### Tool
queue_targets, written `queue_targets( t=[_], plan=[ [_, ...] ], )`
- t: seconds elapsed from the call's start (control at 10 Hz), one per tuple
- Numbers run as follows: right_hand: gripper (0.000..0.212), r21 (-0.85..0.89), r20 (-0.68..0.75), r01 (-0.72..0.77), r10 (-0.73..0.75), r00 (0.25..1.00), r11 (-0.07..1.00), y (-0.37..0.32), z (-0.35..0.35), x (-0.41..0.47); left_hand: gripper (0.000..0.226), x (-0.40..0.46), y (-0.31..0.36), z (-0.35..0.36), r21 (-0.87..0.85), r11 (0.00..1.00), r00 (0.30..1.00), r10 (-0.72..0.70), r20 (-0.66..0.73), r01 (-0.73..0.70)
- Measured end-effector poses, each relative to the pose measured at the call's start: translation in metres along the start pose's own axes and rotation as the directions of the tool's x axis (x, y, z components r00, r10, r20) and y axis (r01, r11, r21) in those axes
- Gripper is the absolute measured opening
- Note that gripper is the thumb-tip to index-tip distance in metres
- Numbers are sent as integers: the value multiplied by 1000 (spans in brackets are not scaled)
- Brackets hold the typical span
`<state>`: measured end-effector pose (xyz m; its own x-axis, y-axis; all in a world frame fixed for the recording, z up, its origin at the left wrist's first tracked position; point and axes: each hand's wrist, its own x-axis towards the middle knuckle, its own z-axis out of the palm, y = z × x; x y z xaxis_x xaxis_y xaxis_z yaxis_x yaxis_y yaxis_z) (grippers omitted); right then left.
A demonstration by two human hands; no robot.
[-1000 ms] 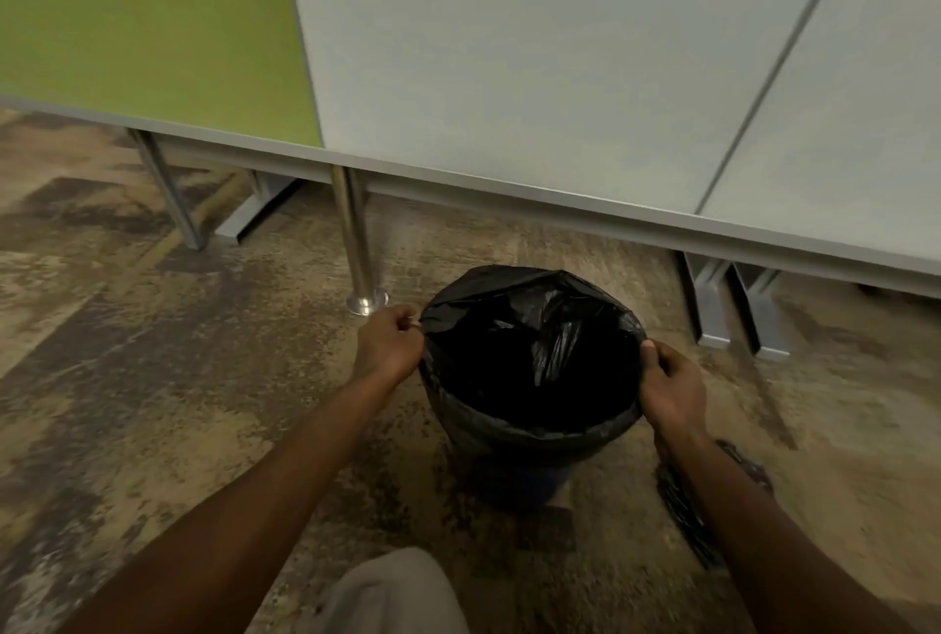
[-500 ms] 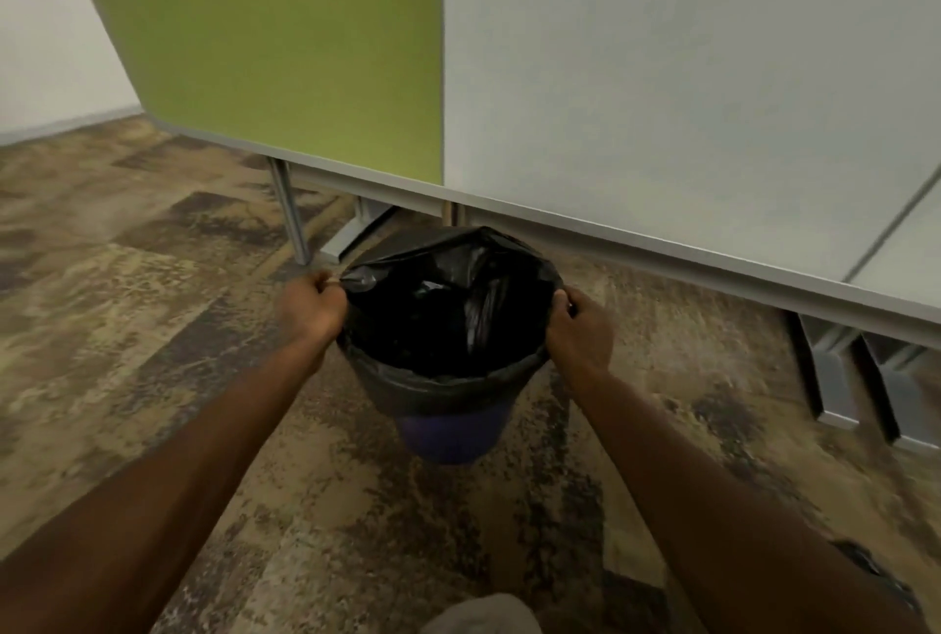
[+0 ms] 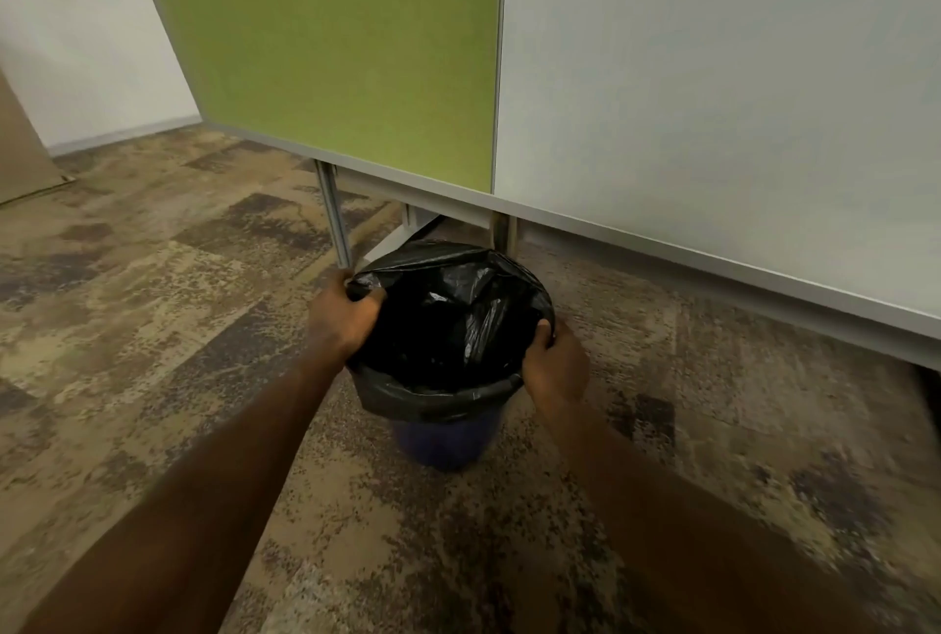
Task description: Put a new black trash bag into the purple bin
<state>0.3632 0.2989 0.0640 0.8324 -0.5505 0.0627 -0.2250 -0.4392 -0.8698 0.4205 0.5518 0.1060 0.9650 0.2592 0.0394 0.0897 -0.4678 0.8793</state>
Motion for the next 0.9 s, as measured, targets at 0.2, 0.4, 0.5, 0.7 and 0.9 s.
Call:
queue_targets(
  t=[0.2,0.4,0.5,0.7,0.9],
  plan=[
    [39,-52,-1,-8,8,1000,999,7,13,8,50,18,-18,9,25,999,999,34,-9,-33],
    [37,-86,66,82,-76,995,993,9,12,11,61,22,-30,10,127,991,999,30,-10,-29],
    [39,-109,120,107,-94,988,988,7,9,15,62,23,-34,6,173,984,999,32,16,-34],
    [67,-411,198,209,-137,971,887,4,-12,14,88,21,-34,2,431,898,996,70,56,-88],
    [82,-531,377,563,-418,826,633,-6,-34,8,101,-6,-22,4,603,730,944,295,146,-321]
  ],
)
